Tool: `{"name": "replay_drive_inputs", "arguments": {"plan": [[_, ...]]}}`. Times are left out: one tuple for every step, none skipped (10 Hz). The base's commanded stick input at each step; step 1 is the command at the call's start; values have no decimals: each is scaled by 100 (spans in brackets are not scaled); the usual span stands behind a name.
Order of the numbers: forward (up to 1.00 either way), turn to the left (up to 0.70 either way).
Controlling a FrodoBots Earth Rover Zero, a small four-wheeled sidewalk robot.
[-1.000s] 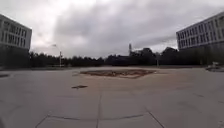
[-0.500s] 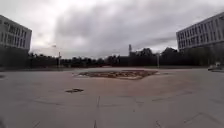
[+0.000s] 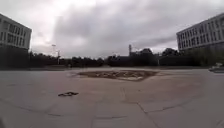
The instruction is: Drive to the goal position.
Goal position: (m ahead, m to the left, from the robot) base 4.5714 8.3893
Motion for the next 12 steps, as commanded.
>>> {"name": "replay_drive_inputs", "arguments": {"plan": [[70,0],[70,0],[70,0],[70,0],[70,0],[70,0],[70,0],[70,0],[70,0],[70,0],[70,0],[70,0]]}}
